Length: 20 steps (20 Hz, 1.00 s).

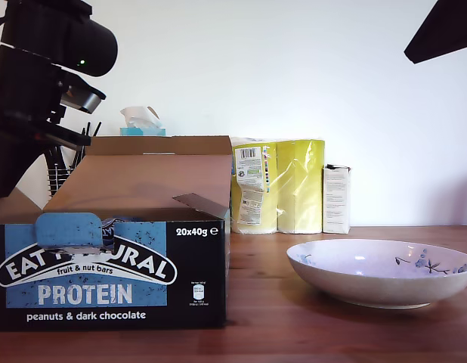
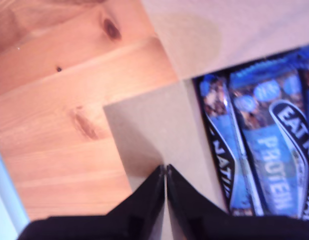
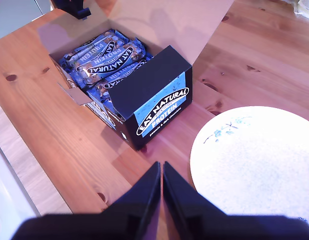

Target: Spread the side flaps of the carton box of snackbars

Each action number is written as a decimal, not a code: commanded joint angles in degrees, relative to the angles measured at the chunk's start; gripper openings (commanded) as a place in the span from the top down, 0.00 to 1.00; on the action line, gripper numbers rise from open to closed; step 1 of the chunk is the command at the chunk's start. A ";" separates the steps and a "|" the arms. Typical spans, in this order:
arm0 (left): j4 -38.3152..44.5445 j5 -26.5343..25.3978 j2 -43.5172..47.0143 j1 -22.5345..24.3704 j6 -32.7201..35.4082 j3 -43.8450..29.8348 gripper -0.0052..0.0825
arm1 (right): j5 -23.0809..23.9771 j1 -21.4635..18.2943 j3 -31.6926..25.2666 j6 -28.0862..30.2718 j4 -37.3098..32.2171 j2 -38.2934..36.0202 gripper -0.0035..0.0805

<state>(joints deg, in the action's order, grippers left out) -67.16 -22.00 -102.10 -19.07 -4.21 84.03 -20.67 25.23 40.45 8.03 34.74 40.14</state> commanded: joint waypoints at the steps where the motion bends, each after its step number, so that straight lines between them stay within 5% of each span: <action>1: 0.68 0.79 0.22 1.05 0.39 -3.61 0.96 | -0.39 0.24 0.55 0.44 -0.17 0.09 0.97; 6: 5.51 2.54 0.22 1.14 1.75 -9.88 0.96 | -0.39 0.24 0.55 0.61 -0.17 0.09 0.97; 14: 10.67 4.20 4.07 -0.04 4.68 -10.10 0.96 | -0.37 0.24 0.55 0.74 -0.15 0.09 0.97; 20: 17.51 27.82 13.66 -1.62 5.79 -10.10 0.96 | -3.06 0.24 0.55 1.18 -1.55 -1.14 0.97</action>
<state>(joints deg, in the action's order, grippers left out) -49.60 3.92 -85.45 -21.23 1.48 75.13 -22.81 25.23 40.45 8.95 33.52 39.97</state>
